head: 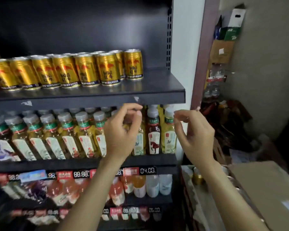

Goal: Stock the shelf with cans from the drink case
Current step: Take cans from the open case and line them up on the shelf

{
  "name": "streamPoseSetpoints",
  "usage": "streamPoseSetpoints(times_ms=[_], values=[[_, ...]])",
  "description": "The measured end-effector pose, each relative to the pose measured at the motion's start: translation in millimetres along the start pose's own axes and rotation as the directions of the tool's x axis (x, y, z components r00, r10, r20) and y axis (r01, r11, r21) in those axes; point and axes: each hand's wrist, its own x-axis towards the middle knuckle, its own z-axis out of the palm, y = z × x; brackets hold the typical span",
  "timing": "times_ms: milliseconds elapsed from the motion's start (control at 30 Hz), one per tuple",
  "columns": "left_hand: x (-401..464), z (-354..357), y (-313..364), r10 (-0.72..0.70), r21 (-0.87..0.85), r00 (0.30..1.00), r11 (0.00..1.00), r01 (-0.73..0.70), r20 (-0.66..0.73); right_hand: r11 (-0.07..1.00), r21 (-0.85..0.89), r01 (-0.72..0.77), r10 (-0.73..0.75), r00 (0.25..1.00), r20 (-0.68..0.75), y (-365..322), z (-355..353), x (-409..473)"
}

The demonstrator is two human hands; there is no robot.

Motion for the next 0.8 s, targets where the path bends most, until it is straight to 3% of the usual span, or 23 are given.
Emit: streamPoseSetpoints(times_ms=[133,233,367,533,667,800], values=[[-68,9,-6,-0.231,0.025,0.942,0.972,0.232,0.242,0.99,-0.091,-0.105,0.128,0.941,0.312,12,-27,-79],[-118,19,-12,-0.351,0.112,0.849,0.935,0.335,0.394,0.963,-0.152,-0.224,0.271,0.814,0.515,31,-51,-132],[-178,42,-8,-0.427,0.049,0.79,0.89,0.454,0.441,0.897,-0.255,-0.362,0.435,0.613,0.66,69,-90,-193],[-237,107,0,-0.514,0.062,0.709,0.828,0.558,0.483,0.796,-0.402,-0.453,0.59,0.428,0.685,143,-137,-245],[-271,183,1,-0.6,0.189,0.585,0.768,0.612,0.546,0.666,-0.579,-0.471,0.737,0.291,0.611,210,-160,-261],[-289,266,-9,-0.649,0.358,0.482,0.744,0.564,0.588,0.651,-0.648,-0.396,0.757,0.268,0.596,279,-168,-268]])
